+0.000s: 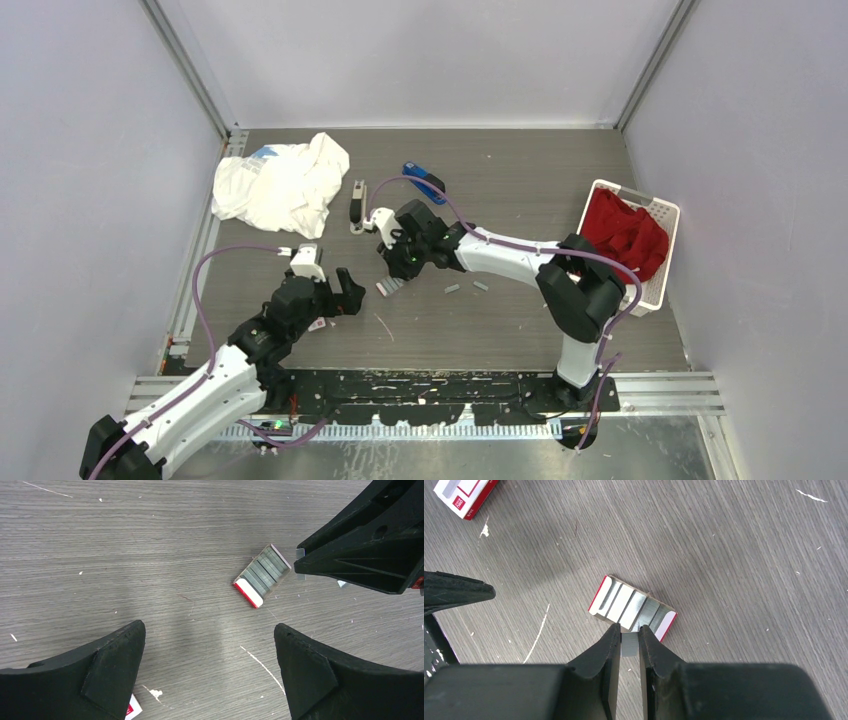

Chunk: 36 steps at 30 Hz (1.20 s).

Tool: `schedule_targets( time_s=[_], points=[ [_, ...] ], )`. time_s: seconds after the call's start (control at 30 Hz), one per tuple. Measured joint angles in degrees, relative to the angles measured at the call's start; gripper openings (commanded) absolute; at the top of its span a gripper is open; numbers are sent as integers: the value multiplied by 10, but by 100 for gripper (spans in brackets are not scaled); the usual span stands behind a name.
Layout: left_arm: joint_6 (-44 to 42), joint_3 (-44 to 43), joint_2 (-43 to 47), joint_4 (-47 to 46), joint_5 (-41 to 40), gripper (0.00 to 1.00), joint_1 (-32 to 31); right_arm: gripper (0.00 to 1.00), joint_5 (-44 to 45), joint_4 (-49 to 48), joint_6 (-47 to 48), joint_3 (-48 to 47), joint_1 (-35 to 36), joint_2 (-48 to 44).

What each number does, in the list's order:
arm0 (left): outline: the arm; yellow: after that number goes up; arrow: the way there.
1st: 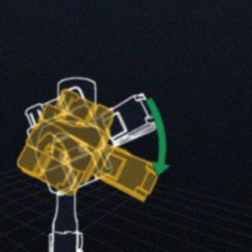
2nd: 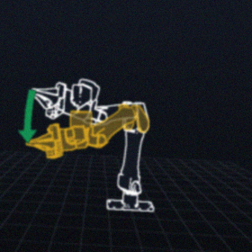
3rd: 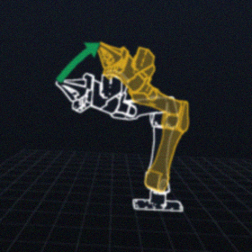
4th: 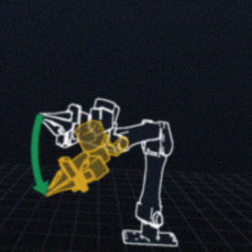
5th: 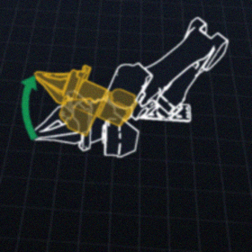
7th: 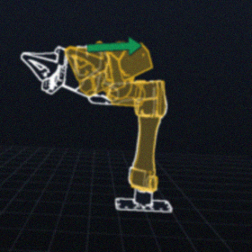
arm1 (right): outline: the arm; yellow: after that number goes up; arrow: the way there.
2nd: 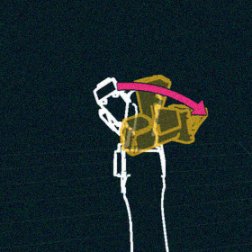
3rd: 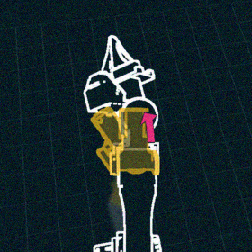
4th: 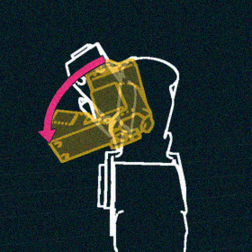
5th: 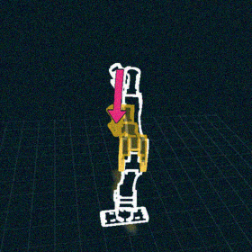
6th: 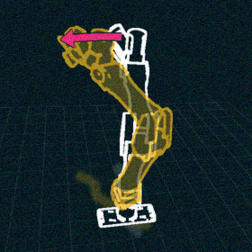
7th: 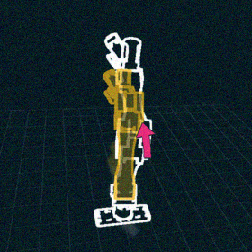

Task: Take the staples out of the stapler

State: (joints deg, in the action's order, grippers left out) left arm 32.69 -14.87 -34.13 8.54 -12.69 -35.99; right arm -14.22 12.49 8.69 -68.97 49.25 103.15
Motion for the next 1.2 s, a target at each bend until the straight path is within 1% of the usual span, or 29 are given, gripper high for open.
schedule_targets(
  time_s=[0.77, 1.2],
  points=[
    [-2, 0, 3, 12, -4, 99, 0, 21, 3, 1, 0, -9, 1, 6],
    [-4, 0, 5, 15, -9, 99, 0, 21, 14, 13, 0, -20, 1, 35]
  ],
)
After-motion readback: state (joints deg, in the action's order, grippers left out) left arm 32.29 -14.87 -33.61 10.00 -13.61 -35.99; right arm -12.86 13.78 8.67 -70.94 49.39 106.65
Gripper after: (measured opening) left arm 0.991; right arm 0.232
